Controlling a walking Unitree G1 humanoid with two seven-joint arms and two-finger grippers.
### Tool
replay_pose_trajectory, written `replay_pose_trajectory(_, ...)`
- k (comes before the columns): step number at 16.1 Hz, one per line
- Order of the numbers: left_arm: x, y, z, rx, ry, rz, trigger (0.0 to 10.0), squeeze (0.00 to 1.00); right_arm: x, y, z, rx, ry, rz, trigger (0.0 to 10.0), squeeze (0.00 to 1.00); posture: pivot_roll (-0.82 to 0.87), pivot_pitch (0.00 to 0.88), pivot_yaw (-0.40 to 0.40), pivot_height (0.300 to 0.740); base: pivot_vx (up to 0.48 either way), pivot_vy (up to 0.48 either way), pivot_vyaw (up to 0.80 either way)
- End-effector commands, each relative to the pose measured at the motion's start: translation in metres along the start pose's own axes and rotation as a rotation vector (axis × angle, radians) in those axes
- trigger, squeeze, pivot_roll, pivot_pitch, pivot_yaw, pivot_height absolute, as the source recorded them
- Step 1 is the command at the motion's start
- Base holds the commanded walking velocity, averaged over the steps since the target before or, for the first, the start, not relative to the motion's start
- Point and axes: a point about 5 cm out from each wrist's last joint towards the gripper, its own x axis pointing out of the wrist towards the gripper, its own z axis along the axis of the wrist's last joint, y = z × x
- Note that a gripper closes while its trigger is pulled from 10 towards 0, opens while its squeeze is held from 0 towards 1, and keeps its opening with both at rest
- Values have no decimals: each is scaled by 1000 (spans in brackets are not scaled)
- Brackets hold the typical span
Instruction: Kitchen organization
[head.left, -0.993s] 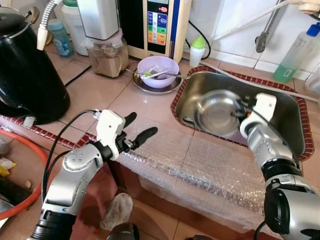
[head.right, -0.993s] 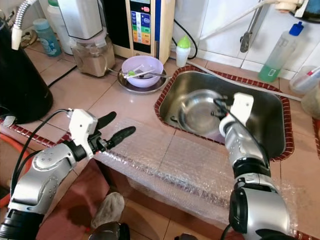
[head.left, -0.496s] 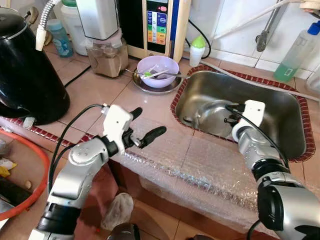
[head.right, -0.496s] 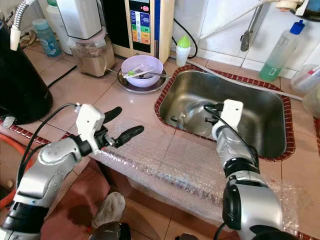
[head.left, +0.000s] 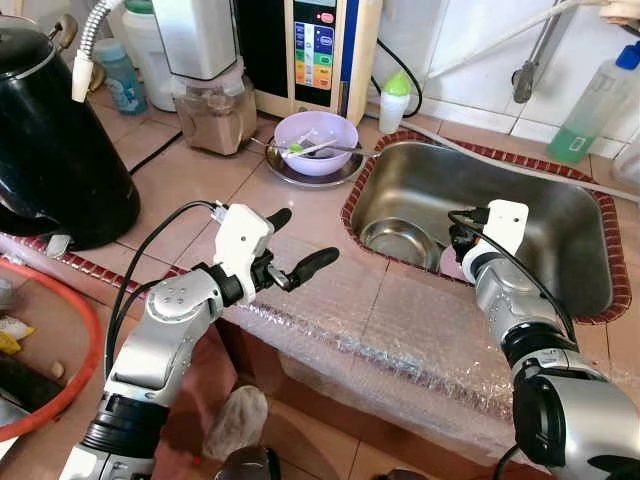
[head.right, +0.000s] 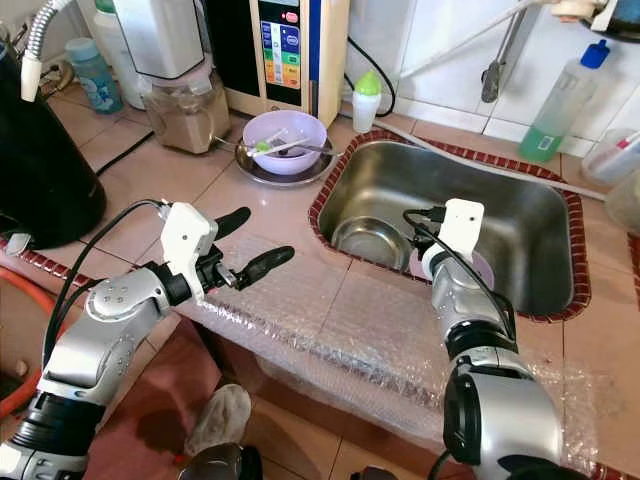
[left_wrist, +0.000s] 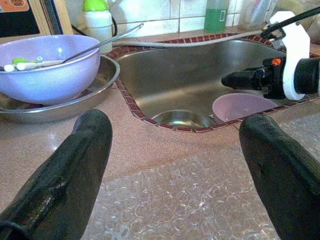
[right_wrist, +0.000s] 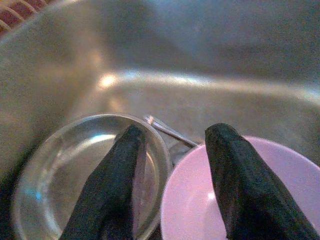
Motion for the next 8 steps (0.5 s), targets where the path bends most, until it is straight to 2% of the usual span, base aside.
replay_pose_trajectory(1,2,2,3,25,-5,10,10000,1000,-1,-2,8,-34,-63,26,10000,1000,32,44,45,740,0,0,0)
replay_pose_trajectory(3,0,9,2,27,-18,118,10000,1000,-6,3,21,-127,-166,117,10000,1000,23,34,44,740,0,0,0)
replay_pose_trajectory(4,-2,12,3,49,-25,184,10000,1000,-9,7,24,-132,-199,164,10000,1000,19,28,43,740,0,0,0)
replay_pose_trajectory(6,-6,17,6,59,-67,294,10000,1000,-18,11,22,-209,-263,201,10000,1000,18,12,33,740,0,0,0)
replay_pose_trajectory(7,-7,18,7,60,-71,312,10000,1000,-20,12,22,-210,-271,205,10000,1000,18,12,33,740,0,0,0)
replay_pose_trajectory(8,-10,19,10,77,-113,382,10000,1000,-31,21,19,-239,-342,221,10000,1000,19,7,27,740,0,0,0)
